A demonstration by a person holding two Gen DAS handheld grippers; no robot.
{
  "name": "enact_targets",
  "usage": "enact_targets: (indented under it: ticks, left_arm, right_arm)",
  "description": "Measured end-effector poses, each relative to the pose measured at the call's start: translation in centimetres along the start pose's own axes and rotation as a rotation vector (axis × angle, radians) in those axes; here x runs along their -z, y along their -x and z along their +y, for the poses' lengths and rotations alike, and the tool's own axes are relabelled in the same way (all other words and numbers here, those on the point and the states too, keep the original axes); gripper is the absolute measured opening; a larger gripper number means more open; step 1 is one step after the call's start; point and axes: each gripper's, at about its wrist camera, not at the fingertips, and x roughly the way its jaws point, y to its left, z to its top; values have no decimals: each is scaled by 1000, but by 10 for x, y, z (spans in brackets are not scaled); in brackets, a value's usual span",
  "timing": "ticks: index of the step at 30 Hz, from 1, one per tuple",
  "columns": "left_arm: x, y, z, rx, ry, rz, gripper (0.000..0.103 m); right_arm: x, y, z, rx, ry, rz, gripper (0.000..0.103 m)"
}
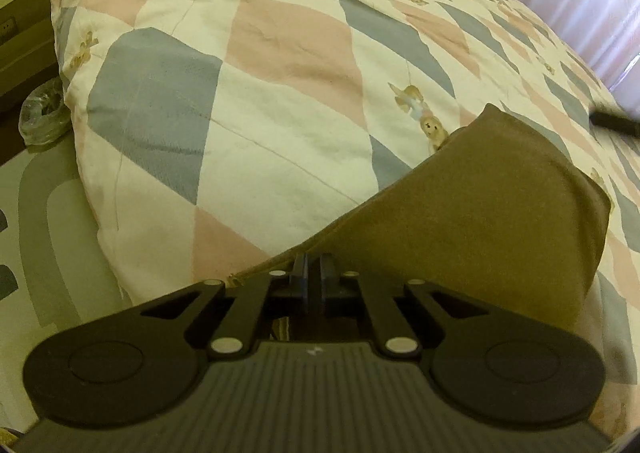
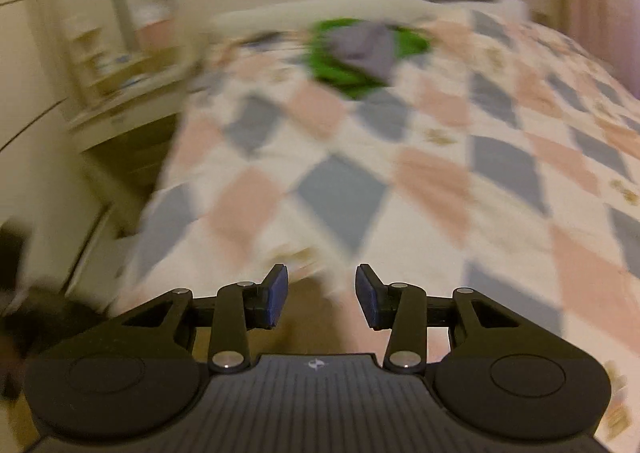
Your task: Fold clothes
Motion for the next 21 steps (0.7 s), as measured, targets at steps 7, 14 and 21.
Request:
enact_targets:
  ticks: [7,14,21]
  left_arm:
    - [-4,15,-13,-64,-91,-27,4]
    - [12,78,-62,54,-202,-120,5]
    - [72,27,-91,11,-320,-76,6]
  right_arm:
    - [67,-51,12,38,52,147,39]
    - [57,-52,7,-1,49,188,42]
    - [62,-54,1,-14,32,178,42]
